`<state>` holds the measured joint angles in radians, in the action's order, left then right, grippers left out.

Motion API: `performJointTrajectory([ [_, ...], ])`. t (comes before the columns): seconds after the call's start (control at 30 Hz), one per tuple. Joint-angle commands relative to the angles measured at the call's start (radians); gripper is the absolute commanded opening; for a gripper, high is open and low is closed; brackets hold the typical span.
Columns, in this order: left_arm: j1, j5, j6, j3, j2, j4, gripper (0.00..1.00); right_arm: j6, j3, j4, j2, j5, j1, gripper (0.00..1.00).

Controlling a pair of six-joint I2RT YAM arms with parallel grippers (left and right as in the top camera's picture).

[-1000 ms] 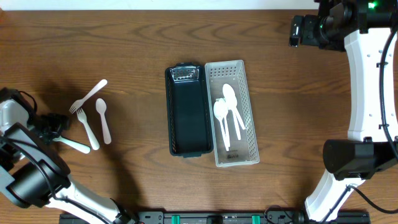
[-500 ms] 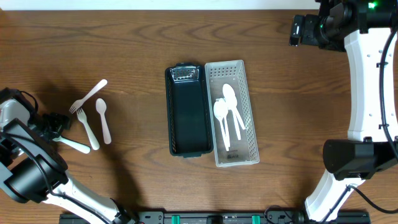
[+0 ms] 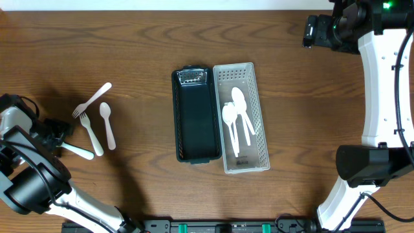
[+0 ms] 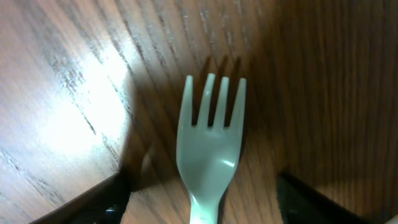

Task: Pack container
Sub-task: 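Grasp the white fork with the left gripper and lift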

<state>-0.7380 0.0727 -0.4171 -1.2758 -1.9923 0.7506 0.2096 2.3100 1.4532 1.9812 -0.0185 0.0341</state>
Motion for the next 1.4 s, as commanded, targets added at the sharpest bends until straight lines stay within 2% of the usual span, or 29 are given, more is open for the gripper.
performJointTrajectory([
  [0.0, 0.004, -0.006, 0.013, 0.063, -0.069, 0.003, 0.66, 0.014, -0.005, -0.002, -0.005, -0.012, -0.010, 0.86],
  [0.23, 0.004, -0.001, 0.013, 0.063, -0.069, 0.011, 0.43, 0.014, -0.005, -0.002, -0.005, -0.012, -0.010, 0.84],
  [0.33, 0.004, 0.011, 0.013, 0.062, -0.069, 0.014, 0.39, 0.014, -0.005, -0.002, -0.005, -0.013, -0.010, 0.84],
  [0.6, 0.005, 0.051, -0.003, 0.043, -0.051, 0.037, 0.13, 0.014, -0.005, -0.003, -0.005, -0.020, -0.010, 0.84],
  [0.77, 0.013, 0.051, -0.003, 0.034, 0.033, 0.064, 0.11, 0.014, -0.005, -0.011, -0.005, -0.050, -0.010, 0.82],
  [1.0, 0.129, 0.051, 0.014, 0.032, 0.330, 0.098, 0.10, 0.043, -0.004, -0.087, -0.006, -0.060, -0.061, 0.84],
  [1.2, 0.383, 0.051, 0.020, 0.032, 0.626, 0.133, 0.10, 0.074, -0.004, -0.105, -0.006, -0.052, -0.197, 0.88],
  [1.37, 0.665, 0.050, -0.011, 0.032, 0.748, 0.126, 0.10, 0.046, -0.004, -0.085, -0.006, -0.052, -0.293, 0.90],
])
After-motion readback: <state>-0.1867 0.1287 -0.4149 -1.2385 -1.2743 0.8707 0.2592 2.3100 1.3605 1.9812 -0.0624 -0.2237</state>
